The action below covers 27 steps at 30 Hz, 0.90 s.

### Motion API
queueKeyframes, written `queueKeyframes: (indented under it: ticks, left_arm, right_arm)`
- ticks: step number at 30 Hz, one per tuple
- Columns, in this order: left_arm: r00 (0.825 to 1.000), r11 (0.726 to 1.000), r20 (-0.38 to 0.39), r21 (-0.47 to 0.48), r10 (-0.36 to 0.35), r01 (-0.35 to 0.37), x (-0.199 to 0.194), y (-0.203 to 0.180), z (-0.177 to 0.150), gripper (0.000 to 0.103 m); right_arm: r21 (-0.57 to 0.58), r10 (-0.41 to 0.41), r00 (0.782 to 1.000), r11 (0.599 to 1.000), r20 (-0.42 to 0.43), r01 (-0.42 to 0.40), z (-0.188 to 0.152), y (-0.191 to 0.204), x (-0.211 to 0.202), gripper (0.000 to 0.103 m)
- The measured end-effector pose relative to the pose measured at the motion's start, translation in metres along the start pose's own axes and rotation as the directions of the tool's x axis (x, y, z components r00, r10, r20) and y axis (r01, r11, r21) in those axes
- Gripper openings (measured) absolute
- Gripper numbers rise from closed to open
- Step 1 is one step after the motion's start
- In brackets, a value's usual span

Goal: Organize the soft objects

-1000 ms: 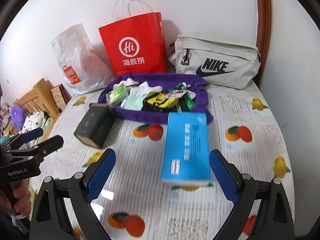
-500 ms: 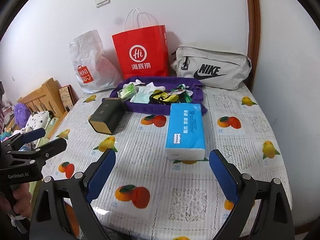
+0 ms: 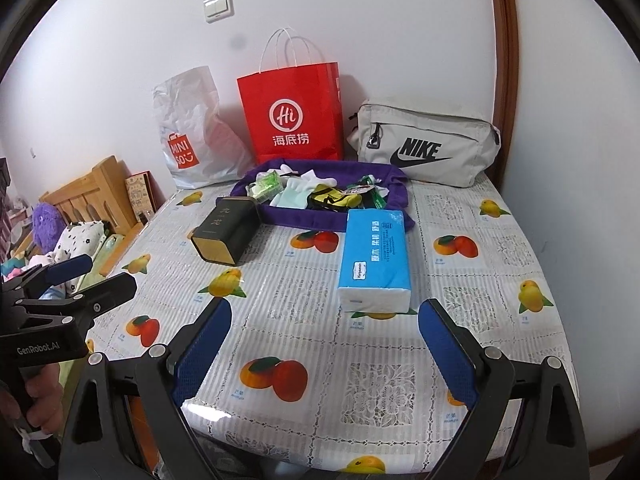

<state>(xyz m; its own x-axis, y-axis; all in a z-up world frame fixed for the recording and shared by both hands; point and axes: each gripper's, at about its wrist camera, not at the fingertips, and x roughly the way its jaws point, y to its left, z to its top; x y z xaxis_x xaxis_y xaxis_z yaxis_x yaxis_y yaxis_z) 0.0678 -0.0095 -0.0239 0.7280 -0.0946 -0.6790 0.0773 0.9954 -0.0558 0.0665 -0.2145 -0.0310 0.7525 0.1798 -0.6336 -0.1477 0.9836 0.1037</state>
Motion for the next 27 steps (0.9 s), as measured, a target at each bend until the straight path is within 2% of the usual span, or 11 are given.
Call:
queueKeyframes:
  ticks: [27]
  left_arm:
    - [1.000, 1.000, -0.007, -0.008, 0.004, -0.004, 0.0016, 0.0049, -0.0038, 0.101]
  right_arm:
    - [-0.011, -0.005, 1.000, 1.000, -0.012, 0.005, -0.0046, 0.0041, 0.0049, 0.094]
